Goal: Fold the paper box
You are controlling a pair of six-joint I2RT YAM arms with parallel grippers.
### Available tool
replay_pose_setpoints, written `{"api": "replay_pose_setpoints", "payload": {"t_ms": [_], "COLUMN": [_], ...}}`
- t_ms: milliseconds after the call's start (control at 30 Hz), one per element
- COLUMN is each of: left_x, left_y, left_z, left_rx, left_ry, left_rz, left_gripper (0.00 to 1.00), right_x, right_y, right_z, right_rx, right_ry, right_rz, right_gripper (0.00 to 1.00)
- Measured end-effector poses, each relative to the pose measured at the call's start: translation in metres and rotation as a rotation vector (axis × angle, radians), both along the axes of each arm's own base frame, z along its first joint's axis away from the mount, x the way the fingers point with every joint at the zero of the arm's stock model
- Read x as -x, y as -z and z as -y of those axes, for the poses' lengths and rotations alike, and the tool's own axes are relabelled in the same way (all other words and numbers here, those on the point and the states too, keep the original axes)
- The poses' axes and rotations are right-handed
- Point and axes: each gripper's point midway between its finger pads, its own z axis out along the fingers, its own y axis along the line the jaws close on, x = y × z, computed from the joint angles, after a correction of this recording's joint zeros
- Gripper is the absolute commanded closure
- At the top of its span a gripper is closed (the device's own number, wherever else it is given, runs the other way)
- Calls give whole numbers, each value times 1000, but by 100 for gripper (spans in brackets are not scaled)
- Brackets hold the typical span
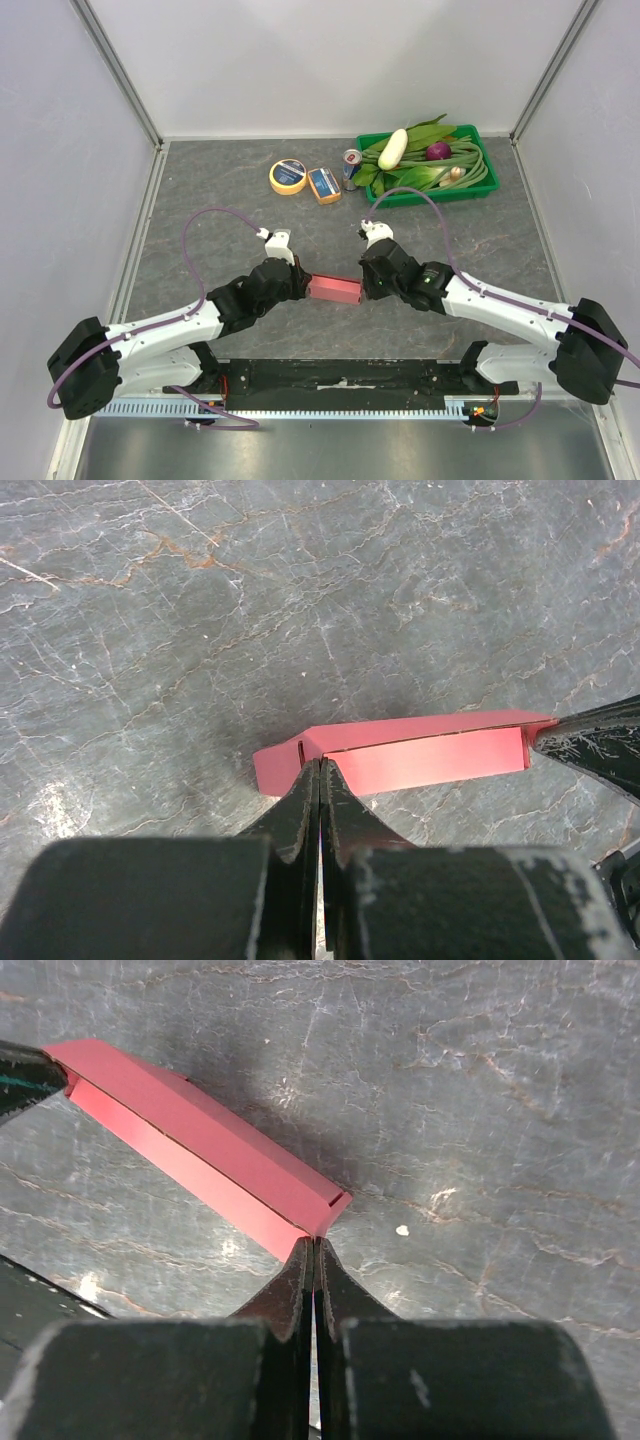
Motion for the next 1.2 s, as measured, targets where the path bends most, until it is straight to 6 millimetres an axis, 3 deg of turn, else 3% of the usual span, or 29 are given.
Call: {"api": "replay_pose_setpoints", "payload": {"t_ms": [767, 1200], "left_x": [0, 3], "left_y": [1, 1], "left_z": [1, 4], "left_rx": [-15, -12], "left_ry": [-10, 3], "left_rz": [16, 14], "left_gripper": [98, 98], "right_x": [-5, -5], "right_y": [-2, 2], "right_z": [-3, 4], "right_rx": [-272, -152], "right_ry": [269, 170], "right_rz": [-180, -115], "right_gripper": [100, 100]}}
